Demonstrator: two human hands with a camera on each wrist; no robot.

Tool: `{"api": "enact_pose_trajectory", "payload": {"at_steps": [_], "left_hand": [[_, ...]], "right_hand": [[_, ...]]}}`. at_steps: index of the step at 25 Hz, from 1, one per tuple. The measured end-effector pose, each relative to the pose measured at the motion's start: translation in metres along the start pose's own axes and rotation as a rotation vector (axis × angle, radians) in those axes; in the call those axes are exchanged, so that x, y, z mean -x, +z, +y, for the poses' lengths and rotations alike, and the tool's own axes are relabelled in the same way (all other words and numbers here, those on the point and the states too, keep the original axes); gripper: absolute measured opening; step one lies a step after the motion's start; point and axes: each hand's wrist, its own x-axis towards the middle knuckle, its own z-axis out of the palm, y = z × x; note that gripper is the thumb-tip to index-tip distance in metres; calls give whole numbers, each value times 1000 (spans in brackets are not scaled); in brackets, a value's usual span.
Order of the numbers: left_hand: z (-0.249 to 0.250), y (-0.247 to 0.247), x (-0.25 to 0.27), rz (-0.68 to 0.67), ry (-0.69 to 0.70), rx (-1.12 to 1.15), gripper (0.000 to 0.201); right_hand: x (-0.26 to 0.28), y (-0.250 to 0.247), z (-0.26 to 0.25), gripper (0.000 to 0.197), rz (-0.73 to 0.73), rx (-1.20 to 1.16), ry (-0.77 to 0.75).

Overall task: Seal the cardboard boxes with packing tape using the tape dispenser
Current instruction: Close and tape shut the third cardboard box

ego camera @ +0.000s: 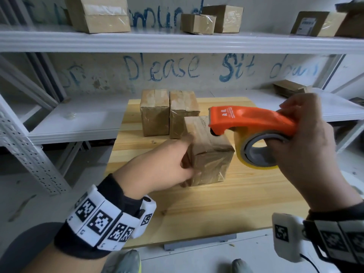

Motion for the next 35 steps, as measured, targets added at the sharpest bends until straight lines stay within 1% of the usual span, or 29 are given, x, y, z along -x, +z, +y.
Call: {"api": "enact_pose_trajectory", "payload": {"at_steps": [2, 3, 4, 6, 7, 9, 12, 15, 16, 20, 22, 24, 27, 29, 32, 35], "left_hand": [[2, -6, 2, 72, -2, -50, 74], [5, -10, 4, 155, 30, -114, 75], [8, -12, 6, 260, 92, -184, 73], [13, -10, 10, 467, 271, -234, 61], [14, -6, 11, 537, 343, -220, 53], [14, 2, 8, 620, 427, -151, 41], [9, 8, -1, 650, 475, -60, 25], [3, 7, -6, 642, 525, -70, 10], [3, 5, -6, 638, 549, -108, 8], [4, -9, -4, 699, 640, -364, 26], [3, -16, -2, 717, 657, -413, 25], [-4, -22, 0, 716, 660, -429, 21], [-12, -27, 2, 671, 676, -405, 17], [-15, -27, 4, 633, 688, -397, 15], [-19, -24, 8, 625, 704, -413, 19], [-26, -28, 9, 648, 714, -397, 20]], "right_hand": [[1, -3, 1, 59, -15, 10, -23], [1, -3, 2, 58, -16, 21, -47], [1, -2, 3, 55, -19, 28, -66], [1, 0, 5, 52, -36, 18, -73], [0, 0, 6, 50, -45, -2, -55], [-2, 0, 7, 48, -78, -61, 3], [-2, 0, 7, 47, -125, -112, 44], [-1, 2, 8, 47, -130, -122, 24], [-1, 3, 9, 47, -138, -123, 20], [-2, 4, 10, 51, -174, -114, -20], [-1, 2, 8, 54, -167, -108, -55], [-1, 2, 6, 56, -152, -87, -82], [3, 3, 10, 59, -144, -8, -111], [7, 3, 12, 55, -146, 29, -150], [11, 1, 14, 55, -151, 67, -210], [14, -5, 18, 56, -133, 98, -171]]}}
